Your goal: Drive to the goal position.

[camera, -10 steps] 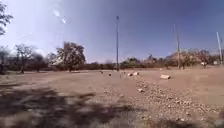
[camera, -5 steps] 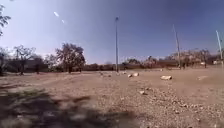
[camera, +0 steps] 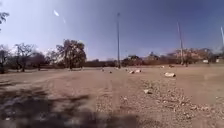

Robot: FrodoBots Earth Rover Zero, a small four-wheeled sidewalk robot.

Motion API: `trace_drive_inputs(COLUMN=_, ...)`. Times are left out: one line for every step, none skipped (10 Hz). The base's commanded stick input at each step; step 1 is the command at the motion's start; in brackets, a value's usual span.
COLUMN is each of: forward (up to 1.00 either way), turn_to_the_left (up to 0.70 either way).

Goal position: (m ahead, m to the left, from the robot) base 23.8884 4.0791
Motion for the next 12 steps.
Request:
trace_drive_inputs(forward=0.50, turn_to_the_left=0.00)
trace_drive_inputs(forward=0.50, turn_to_the_left=0.00)
trace_drive_inputs(forward=0.50, turn_to_the_left=0.00)
trace_drive_inputs(forward=0.50, turn_to_the_left=0.00)
trace_drive_inputs(forward=0.50, turn_to_the_left=0.00)
trace_drive_inputs(forward=0.50, turn_to_the_left=0.00)
trace_drive_inputs(forward=0.50, turn_to_the_left=0.00)
trace_drive_inputs(forward=0.50, turn_to_the_left=0.00)
trace_drive_inputs(forward=0.50, turn_to_the_left=0.00)
trace_drive_inputs(forward=0.50, turn_to_the_left=0.00)
trace_drive_inputs(forward=0.50, turn_to_the_left=0.00)
trace_drive_inputs(forward=0.50, turn_to_the_left=0.00)
